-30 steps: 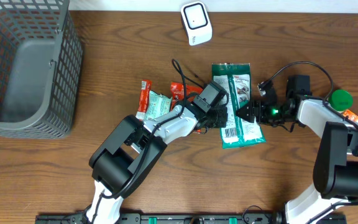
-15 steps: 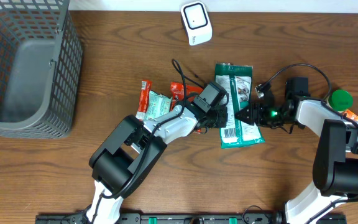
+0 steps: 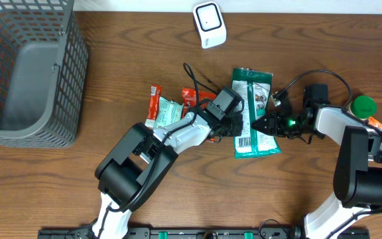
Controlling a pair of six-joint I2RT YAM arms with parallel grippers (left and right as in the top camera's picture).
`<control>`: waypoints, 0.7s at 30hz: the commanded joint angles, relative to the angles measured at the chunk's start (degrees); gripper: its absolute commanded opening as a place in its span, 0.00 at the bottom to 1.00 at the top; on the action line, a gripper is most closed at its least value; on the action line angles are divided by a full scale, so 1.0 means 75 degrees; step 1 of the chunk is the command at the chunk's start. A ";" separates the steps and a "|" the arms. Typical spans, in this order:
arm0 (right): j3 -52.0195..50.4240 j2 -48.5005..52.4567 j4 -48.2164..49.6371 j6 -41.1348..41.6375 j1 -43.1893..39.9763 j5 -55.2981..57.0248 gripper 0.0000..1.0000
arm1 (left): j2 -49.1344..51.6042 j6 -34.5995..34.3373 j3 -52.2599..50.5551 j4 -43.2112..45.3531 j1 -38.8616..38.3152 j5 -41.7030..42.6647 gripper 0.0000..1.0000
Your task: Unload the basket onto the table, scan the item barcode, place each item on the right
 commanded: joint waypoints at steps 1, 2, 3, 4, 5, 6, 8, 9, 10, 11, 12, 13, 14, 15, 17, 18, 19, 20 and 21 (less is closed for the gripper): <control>-0.0093 0.0102 0.0035 -0.0082 0.0055 -0.0420 0.30 | 0.0495 0.0050 -0.0140 -0.0169 0.0020 -0.0297 0.13; -0.0093 0.0102 0.0035 -0.0082 0.0055 -0.0420 0.29 | 0.0495 0.0052 -0.0140 -0.0169 0.0020 -0.0297 0.13; -0.0093 0.0102 0.0041 -0.0082 0.0055 -0.0425 0.27 | 0.0495 0.0050 -0.0140 -0.0169 0.0020 -0.0297 0.13; -0.0093 0.0102 0.0047 -0.0082 0.0055 -0.0460 0.26 | 0.0495 0.0050 -0.0140 -0.0169 0.0020 -0.0297 0.13; -0.0096 0.0102 0.0052 -0.0085 0.0055 -0.0536 0.25 | 0.0495 0.0050 -0.0140 -0.0169 0.0020 -0.0303 0.13; -0.0096 0.0102 0.0052 -0.0085 0.0055 -0.0574 0.25 | 0.0495 0.0050 -0.0140 -0.0169 0.0020 -0.0335 0.13; -0.0096 0.0102 0.0052 -0.0087 0.0070 -0.0586 0.24 | 0.0495 0.0050 -0.0140 -0.0169 0.0020 -0.0356 0.14; -0.0096 0.0102 0.0052 -0.0108 0.0085 -0.0586 0.23 | 0.0495 0.0052 -0.0140 -0.0169 0.0020 -0.0356 0.14; -0.0096 0.0102 0.0058 -0.0111 0.0105 -0.0583 0.20 | 0.0495 0.0050 -0.0140 -0.0169 0.0020 -0.0353 0.14; -0.0096 0.0102 0.0070 -0.0111 0.0122 -0.0583 0.17 | 0.0495 0.0050 -0.0140 -0.0169 0.0020 -0.0350 0.13; -0.0096 0.0102 0.0085 -0.0111 0.0137 -0.0580 0.13 | 0.0495 0.0050 -0.0140 -0.0172 0.0017 -0.0347 0.13; -0.0096 0.0102 0.0087 -0.0111 0.0154 -0.0545 0.11 | 0.0495 0.0050 -0.0140 -0.0189 0.0017 -0.0344 0.14; -0.0096 0.0102 0.0093 -0.0111 0.0166 -0.0490 0.08 | 0.0495 0.0047 -0.0140 -0.0204 0.0017 -0.0341 0.14; -0.0096 0.0102 0.0102 -0.0111 0.0178 -0.0431 0.05 | 0.0490 0.0047 -0.0140 -0.0224 0.0017 -0.0300 0.15; -0.0096 0.0102 0.0099 -0.0102 0.0178 -0.0286 0.01 | 0.0452 0.0047 -0.0140 -0.0224 0.0020 -0.0251 0.17; -0.0096 0.0102 0.0099 -0.0102 0.0175 -0.0280 0.01 | 0.0399 0.0050 -0.0137 -0.0224 0.0020 -0.0254 0.22; -0.0093 0.0102 0.0096 -0.0099 0.0175 -0.0294 0.01 | 0.0321 0.0052 -0.0137 -0.0224 0.0023 -0.0259 0.25; -0.0090 0.0099 0.0099 -0.0099 0.0175 -0.0297 0.01 | 0.0189 0.0052 -0.0131 -0.0224 0.0035 -0.0256 0.27; -0.0087 0.0093 0.0102 -0.0099 0.0172 -0.0297 0.01 | 0.0023 0.0073 -0.0131 -0.0227 0.0055 -0.0256 0.28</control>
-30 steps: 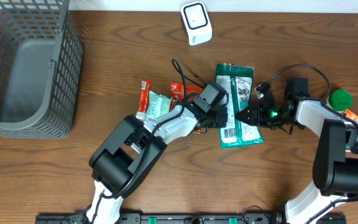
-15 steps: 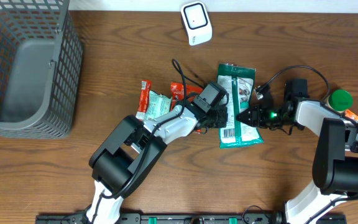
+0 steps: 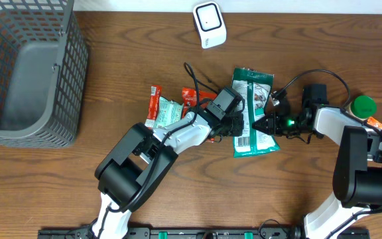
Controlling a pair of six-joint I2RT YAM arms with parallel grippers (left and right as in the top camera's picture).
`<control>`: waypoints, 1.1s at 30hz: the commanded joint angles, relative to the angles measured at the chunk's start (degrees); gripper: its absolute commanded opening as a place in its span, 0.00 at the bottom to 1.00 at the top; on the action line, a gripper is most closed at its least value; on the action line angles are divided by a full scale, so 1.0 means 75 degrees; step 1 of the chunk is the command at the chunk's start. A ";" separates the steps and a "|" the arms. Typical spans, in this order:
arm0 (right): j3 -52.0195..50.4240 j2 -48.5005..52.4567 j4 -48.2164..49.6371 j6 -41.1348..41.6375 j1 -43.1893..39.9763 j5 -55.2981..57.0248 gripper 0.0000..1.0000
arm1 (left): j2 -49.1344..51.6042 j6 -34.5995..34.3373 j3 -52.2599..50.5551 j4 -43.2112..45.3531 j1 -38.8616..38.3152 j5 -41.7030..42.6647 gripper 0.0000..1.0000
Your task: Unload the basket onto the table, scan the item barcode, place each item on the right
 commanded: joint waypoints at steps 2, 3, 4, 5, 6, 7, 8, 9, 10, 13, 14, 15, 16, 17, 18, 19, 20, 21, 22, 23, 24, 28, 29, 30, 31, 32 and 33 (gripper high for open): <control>-0.0061 0.0073 -0.0003 -0.0055 0.0085 -0.0181 0.01 | -0.0379 0.0265 -0.0175 -0.0274 0.0090 -0.0315 0.32; -0.0055 0.0047 -0.0003 -0.0058 0.0076 -0.0178 0.01 | -0.0638 0.0428 -0.0175 -0.0353 0.0102 -0.0321 0.34; -0.0052 0.0020 -0.0003 -0.0061 0.0070 -0.0178 0.01 | -0.1023 0.0627 -0.0175 -0.0525 0.0108 -0.0431 0.36; -0.0050 -0.0006 -0.0003 -0.0061 0.0070 -0.0178 0.01 | -0.1253 0.0697 -0.0175 -0.0679 0.0108 -0.0589 0.38; -0.0047 -0.0026 -0.0003 -0.0061 0.0070 -0.0178 0.01 | -0.1542 0.0746 -0.0175 -0.0921 0.0108 -0.0848 0.39; -0.0047 -0.0044 -0.0003 -0.0061 0.0070 -0.0181 0.01 | -0.1795 0.0769 -0.0175 -0.1192 0.0108 -0.1128 0.39; -0.0047 -0.0052 -0.0003 -0.0061 0.0070 -0.0181 0.01 | -0.2022 0.0766 -0.0175 -0.1454 0.0108 -0.1408 0.39; -0.0047 -0.0052 -0.0003 -0.0058 0.0070 -0.0184 0.01 | -0.2218 0.0766 -0.0175 -0.1693 0.0108 -0.1632 0.39; -0.0047 -0.0052 -0.0006 -0.0058 0.0070 -0.0184 0.01 | -0.2340 0.0764 -0.0175 -0.1865 0.0108 -0.1746 0.39; -0.0047 -0.0052 -0.0012 -0.0026 0.0070 -0.0399 0.01 | -0.2506 0.0764 -0.0175 -0.2308 0.0099 -0.1705 0.39; -0.0047 -0.0052 -0.0006 -0.0032 0.0070 -0.0609 0.01 | -0.2500 0.0766 -0.0181 -0.2474 0.0090 -0.1711 0.39; -0.0047 -0.0052 -0.0006 -0.0032 0.0070 -0.0769 0.01 | -0.2474 0.0769 -0.0195 -0.2658 0.0090 -0.1714 0.39; -0.0047 -0.0052 -0.0003 -0.0032 0.0070 -0.0956 0.01 | -0.2451 0.0769 -0.0204 -0.2844 0.0093 -0.1714 0.39; -0.0047 -0.0052 0.0000 -0.0032 0.0061 -0.1139 0.01 | -0.2436 0.0772 -0.0204 -0.3031 0.0093 -0.1714 0.39; -0.0047 -0.0055 0.0003 -0.0035 0.0047 -0.1355 0.01 | -0.2436 0.0860 -0.0204 -0.3206 0.0108 -0.1714 0.38; -0.0047 -0.0064 0.0000 -0.0038 0.0017 -0.1524 0.01 | -0.2451 0.0883 -0.0204 -0.3392 0.0108 -0.1714 0.37; -0.0047 -0.0082 -0.0006 -0.0035 -0.0012 -0.1597 0.01 | -0.2492 0.0880 -0.0204 -0.3567 0.0108 -0.1711 0.34; -0.0047 -0.0125 -0.0044 -0.0035 -0.0050 -0.1609 0.01 | -0.2553 0.0883 -0.0204 -0.3713 0.0108 -0.1714 0.32; -0.0047 -0.0198 -0.0093 -0.0041 -0.0087 -0.1577 0.01 | -0.2640 0.0886 -0.0204 -0.3826 0.0108 -0.1746 0.32; -0.0047 -0.0312 -0.0157 -0.0073 -0.0134 -0.1547 0.01 | -0.2760 0.0912 -0.0204 -0.3914 0.0105 -0.1836 0.32; -0.0047 -0.0458 -0.0242 -0.0154 -0.0166 -0.1501 0.01 | -0.2891 0.0909 -0.0204 -0.3975 0.0108 -0.1967 0.32; -0.0047 -0.1390 -0.0734 -0.0533 -0.0163 -0.0673 0.01 | -0.3617 0.0909 -0.0204 -0.4156 0.0192 -0.2722 0.33; -0.0047 -0.1740 -0.0883 -0.0603 -0.0114 -0.0280 0.01 | -0.3821 0.0909 -0.0204 -0.4191 0.0245 -0.2865 0.33; -0.0047 -0.1988 -0.0976 -0.0609 -0.0058 0.0032 0.01 | -0.4019 0.0906 -0.0204 -0.4220 0.0318 -0.2981 0.34; -0.0047 -0.2288 -0.1090 -0.0606 0.0035 0.0425 0.01 | -0.4205 0.0909 -0.0204 -0.4249 0.0408 -0.3042 0.36; -0.0047 -0.2562 -0.1177 -0.0603 0.0140 0.0749 0.01 | -0.4380 0.0909 -0.0204 -0.4296 0.0510 -0.3054 0.36; -0.0047 -0.2853 -0.1259 -0.0586 0.0277 0.1055 0.01 | -0.4546 0.0906 -0.0204 -0.4366 0.0644 -0.3054 0.37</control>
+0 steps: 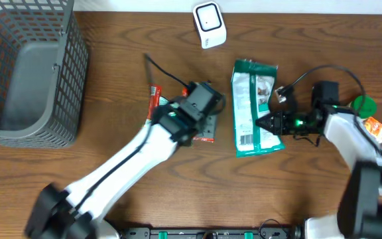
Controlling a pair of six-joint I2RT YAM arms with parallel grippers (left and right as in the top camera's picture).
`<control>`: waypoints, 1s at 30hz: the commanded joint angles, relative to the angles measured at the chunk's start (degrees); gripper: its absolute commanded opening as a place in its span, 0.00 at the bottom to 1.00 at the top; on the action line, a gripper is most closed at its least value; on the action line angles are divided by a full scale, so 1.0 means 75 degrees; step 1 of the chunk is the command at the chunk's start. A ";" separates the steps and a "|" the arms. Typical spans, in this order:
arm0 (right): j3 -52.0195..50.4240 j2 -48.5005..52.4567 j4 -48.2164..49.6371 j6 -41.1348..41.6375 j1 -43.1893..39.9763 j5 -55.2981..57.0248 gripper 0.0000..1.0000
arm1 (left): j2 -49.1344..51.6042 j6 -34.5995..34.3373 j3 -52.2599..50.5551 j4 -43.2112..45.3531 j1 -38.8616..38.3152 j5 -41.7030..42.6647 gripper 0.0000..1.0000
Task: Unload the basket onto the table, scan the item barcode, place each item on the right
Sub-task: 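Release with the left gripper and lift the glove packet toward the scanner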
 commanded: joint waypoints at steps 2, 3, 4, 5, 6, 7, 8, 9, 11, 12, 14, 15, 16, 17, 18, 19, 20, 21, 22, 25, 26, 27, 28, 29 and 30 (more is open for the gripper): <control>0.0026 -0.1154 -0.0178 -0.0175 0.0522 0.1282 0.01 | -0.0854 0.0093 -0.0035 -0.0315 0.0653 -0.0525 0.37; 0.0029 -0.1352 -0.0201 -0.0175 0.0650 0.1352 0.01 | -0.0994 0.0093 -0.0035 -0.0431 0.0857 -0.0525 0.39; 0.0050 -0.1536 -0.0219 -0.0175 0.0778 0.1451 0.01 | -0.1113 0.0093 -0.0035 -0.0560 0.1084 -0.0525 0.39; 0.0090 -0.1705 -0.0239 -0.0175 0.0909 0.1609 0.01 | -0.1221 0.0090 -0.0035 -0.0685 0.1329 -0.0525 0.40; 0.0152 -0.1848 -0.0280 -0.0178 0.1046 0.1813 0.01 | -0.1306 0.0093 -0.0035 -0.0799 0.1574 -0.0525 0.40; 0.0236 -0.1958 -0.0335 -0.0181 0.1198 0.2052 0.01 | -0.1376 0.0093 -0.0035 -0.0915 0.1827 -0.0525 0.41; 0.0338 -0.2046 -0.0399 -0.0187 0.1364 0.2264 0.01 | -0.1416 0.0093 -0.0035 -0.1017 0.2063 -0.0522 0.41; 0.0478 -0.2092 -0.0504 -0.0251 0.1556 0.2468 0.01 | -0.1425 0.0093 -0.0035 -0.1102 0.2250 -0.0522 0.42; 0.0982 -0.2081 -0.0927 -0.0414 0.2020 0.3040 0.01 | -0.1399 0.0096 -0.0035 -0.1265 0.2699 -0.0522 0.54; 0.1233 -0.2040 -0.1137 -0.0495 0.2212 0.3305 0.01 | -0.1376 0.0096 -0.0035 -0.1311 0.2830 -0.0525 0.59; 0.1955 -0.1906 -0.1757 -0.0866 0.2678 0.3829 0.01 | -0.1338 0.0099 -0.0035 -0.1367 0.3083 -0.0525 0.62; 0.2361 -0.1801 -0.2081 -0.1052 0.2903 0.4068 0.01 | -0.1323 0.0099 -0.0035 -0.1370 0.3203 -0.0525 0.64; 0.2745 -0.1684 -0.2372 -0.1204 0.3089 0.4310 0.01 | -0.1320 0.0099 -0.0035 -0.1381 0.3314 -0.0525 0.65; 0.3270 -0.1507 -0.2783 -0.1399 0.3325 0.4660 0.01 | -0.1320 0.0099 -0.0035 -0.1390 0.3401 -0.0525 0.65; 0.3672 -0.1349 -0.3104 -0.1539 0.3503 0.4963 0.01 | -0.1320 0.0099 -0.0035 -0.1393 0.3485 -0.0525 0.66; 0.4112 -0.1160 -0.3459 -0.1705 0.3687 0.5272 0.01 | -0.1320 0.0099 -0.0035 -0.1393 0.3561 -0.0525 0.70; 0.4543 -0.0956 -0.3806 -0.1888 0.3856 0.5563 0.01 | -0.1320 0.0099 -0.0035 -0.1393 0.3617 -0.0525 0.71; 0.4902 -0.0758 -0.4083 -0.2049 0.3998 0.5808 0.01 | -0.1320 0.0099 -0.0035 -0.1393 0.3681 -0.0525 0.72; 0.5269 -0.0533 -0.4363 -0.2229 0.4135 0.6062 0.01 | -0.1320 0.0099 -0.0035 -0.1393 0.3724 -0.0525 0.72; 0.6085 0.0102 -0.4794 -0.2888 0.4482 0.7018 0.01 | -0.1320 0.0105 -0.0035 -0.1422 0.3768 -0.0536 0.73; 0.6257 0.0303 -0.4736 -0.3319 0.4596 0.7405 0.01 | -0.1320 0.0245 -0.0035 -0.1448 0.3768 -0.0670 0.74; 0.6341 0.0452 -0.4602 -0.3724 0.4689 0.7697 0.01 | -0.1320 0.0440 -0.0035 -0.1478 0.3768 -0.0871 0.74; 0.6368 0.0551 -0.4473 -0.4077 0.4771 0.7927 0.01 | -0.1320 0.0565 -0.0035 -0.1501 0.3771 -0.1090 0.74; 0.6371 0.0638 -0.4316 -0.4619 0.4881 0.8169 0.01 | -0.1320 0.0583 -0.0035 -0.1545 0.3771 -0.1352 0.75; 0.6371 0.0711 -0.4205 -0.5222 0.5007 0.8276 0.01 | -0.1320 0.0583 -0.0035 -0.1568 0.3797 -0.1533 0.76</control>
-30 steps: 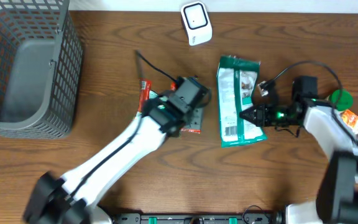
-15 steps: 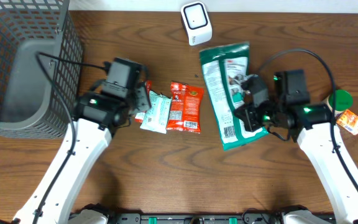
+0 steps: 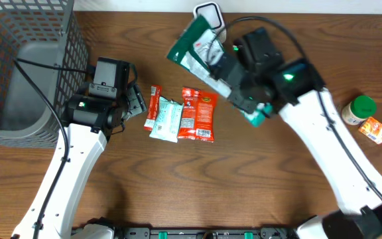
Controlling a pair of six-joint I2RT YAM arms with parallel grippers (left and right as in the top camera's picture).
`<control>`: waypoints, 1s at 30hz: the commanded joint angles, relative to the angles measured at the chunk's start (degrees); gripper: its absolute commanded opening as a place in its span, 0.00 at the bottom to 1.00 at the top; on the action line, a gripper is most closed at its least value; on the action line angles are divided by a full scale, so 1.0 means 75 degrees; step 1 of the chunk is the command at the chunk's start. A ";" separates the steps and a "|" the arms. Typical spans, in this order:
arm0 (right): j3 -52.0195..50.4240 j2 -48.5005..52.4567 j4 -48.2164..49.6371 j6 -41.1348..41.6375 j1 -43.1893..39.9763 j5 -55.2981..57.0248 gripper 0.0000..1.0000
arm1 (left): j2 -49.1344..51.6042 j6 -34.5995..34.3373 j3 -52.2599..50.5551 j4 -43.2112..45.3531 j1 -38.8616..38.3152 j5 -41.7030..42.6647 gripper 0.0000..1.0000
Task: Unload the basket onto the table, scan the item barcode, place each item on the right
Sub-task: 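Release with the left gripper and lift the glove packet toward the scanner, then hold the glove packet end against the white scanner with the right gripper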
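Observation:
The green and white pouch (image 3: 194, 48) is off the table, tilted, its upper end just below and left of the white scanner (image 3: 207, 9) at the back edge. My right gripper (image 3: 239, 85) is shut on the pouch's lower right part, and the arm hides that end. My left gripper (image 3: 140, 101) hangs open with nothing in it, left of the snack packets and well away from the pouch. No barcode can be made out in the overhead view.
A red bar (image 3: 154, 106), a white-green packet (image 3: 167, 120) and a red-orange packet (image 3: 199, 114) lie side by side mid-table. A grey wire basket (image 3: 18, 66) stands at the far left. A green-lidded jar (image 3: 357, 110) and an orange packet (image 3: 375, 130) sit at the right.
The pouch lay flat on the table with my right gripper at its right edge; now it is held up beside the scanner. My left gripper went from over the snack packets to their left.
Both grippers first stood at the flat pouch, left at its left edge, right at its right edge, and stayed so. Then the left gripper was back over the snack packets while the right kept the pouch's edge. Now the right holds the pouch raised by the scanner.

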 commanded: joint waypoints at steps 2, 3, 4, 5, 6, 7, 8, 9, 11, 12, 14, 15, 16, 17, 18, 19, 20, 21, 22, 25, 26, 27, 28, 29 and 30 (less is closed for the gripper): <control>0.0192 0.0347 0.0414 -0.2792 0.0557 0.1279 0.01 | 0.0029 0.0326 -0.0035 -0.0090 0.0152 -0.0801 0.77; 0.0192 0.0367 0.0659 -0.3069 0.0685 0.1300 0.01 | 0.0029 0.0329 -0.0035 -0.0114 0.0195 -0.0801 0.78; 0.0187 0.0370 0.0947 -0.3226 0.0801 0.1335 0.01 | 0.0029 0.0329 -0.0035 -0.0143 0.0254 -0.0804 0.78; 0.0178 0.0373 0.1262 -0.3302 0.0901 0.1370 0.01 | 0.0029 0.0335 -0.0035 -0.0169 0.0312 -0.0807 0.82; 0.0178 0.0373 0.1492 -0.3316 0.0970 0.1399 0.01 | 0.0029 0.0332 -0.0035 -0.0204 0.0356 -0.0804 0.85; 0.0178 0.0373 0.1647 -0.3395 0.1023 0.1437 0.01 | 0.0029 0.0326 -0.0035 -0.0265 0.0388 -0.0801 0.85; 0.0178 0.0373 0.1760 -0.3532 0.1070 0.1513 0.01 | 0.0029 0.0329 -0.0035 -0.0289 0.0402 -0.0801 0.86; 0.0178 0.0379 0.1824 -0.3678 0.1090 0.1603 0.01 | 0.0029 0.0329 -0.0035 -0.0277 0.0399 -0.0801 0.86; 0.0160 0.0388 0.1906 -0.3928 0.1090 0.1760 0.01 | 0.0029 0.0329 -0.0035 -0.0280 0.0399 -0.0801 0.86; 0.0160 0.0402 0.2011 -0.3972 0.1081 0.1883 0.01 | 0.0029 0.0329 -0.0035 -0.0280 0.0399 -0.0801 0.86; 0.0160 0.0460 0.2416 -0.3998 0.1052 0.2174 0.01 | 0.0029 0.0329 -0.0035 -0.0280 0.0399 -0.0801 0.86; 0.0160 0.0525 0.2856 -0.4164 0.1040 0.2314 0.01 | 0.0029 0.0329 -0.0035 -0.0280 0.0399 -0.0801 0.86; 0.0160 0.0595 0.3159 -0.4322 0.1046 0.2355 0.01 | 0.0029 0.0329 -0.0035 -0.0280 0.0399 -0.0801 0.86; 0.0160 0.0647 0.3404 -0.4494 0.1046 0.2355 0.01 | 0.0029 0.0329 -0.0035 -0.0280 0.0399 -0.0801 0.86; 0.0160 0.0737 0.3646 -0.4771 0.1067 0.2349 0.01 | 0.0029 0.0329 -0.0035 -0.0280 0.0399 -0.0801 0.86; 0.0160 0.0828 0.3847 -0.5050 0.1075 0.2355 0.01 | 0.0029 0.0329 -0.0035 -0.0280 0.0399 -0.0801 0.86; 0.0160 0.0944 0.3998 -0.5348 0.1081 0.2361 0.01 | 0.0029 0.0329 -0.0035 -0.0280 0.0399 -0.0801 0.86; 0.0160 0.1058 0.4112 -0.5651 0.1081 0.2358 0.01 | 0.0029 0.0329 -0.0035 -0.0280 0.0399 -0.0801 0.86; 0.0160 0.1180 0.4223 -0.5939 0.1078 0.2358 0.01 | 0.0029 0.0329 -0.0035 -0.0280 0.0399 -0.0801 0.86; 0.0160 0.1658 0.4963 -0.6461 0.0994 0.2328 0.01 | 0.0029 0.0329 -0.0035 -0.0280 0.0399 -0.0801 0.86; 0.0160 0.1868 0.5412 -0.6478 0.0956 0.2323 0.01 | 0.0029 0.0329 -0.0035 -0.0280 0.0399 -0.0801 0.86; 0.0160 0.2052 0.5779 -0.6502 0.0938 0.2326 0.01 | 0.0029 0.0329 -0.0035 -0.0280 0.0399 -0.0801 0.86; 0.0160 0.2183 0.6012 -0.6577 0.0915 0.2323 0.01 | 0.0029 0.0329 -0.0035 -0.0280 0.0399 -0.0801 0.86; 0.0160 0.2358 0.6315 -0.6738 0.0895 0.2328 0.01 | 0.0029 0.0329 -0.0035 -0.0280 0.0399 -0.0801 0.86; 0.0160 0.2550 0.6642 -0.6962 0.0857 0.2326 0.01 | 0.0029 0.0329 -0.0035 -0.0280 0.0399 -0.0801 0.86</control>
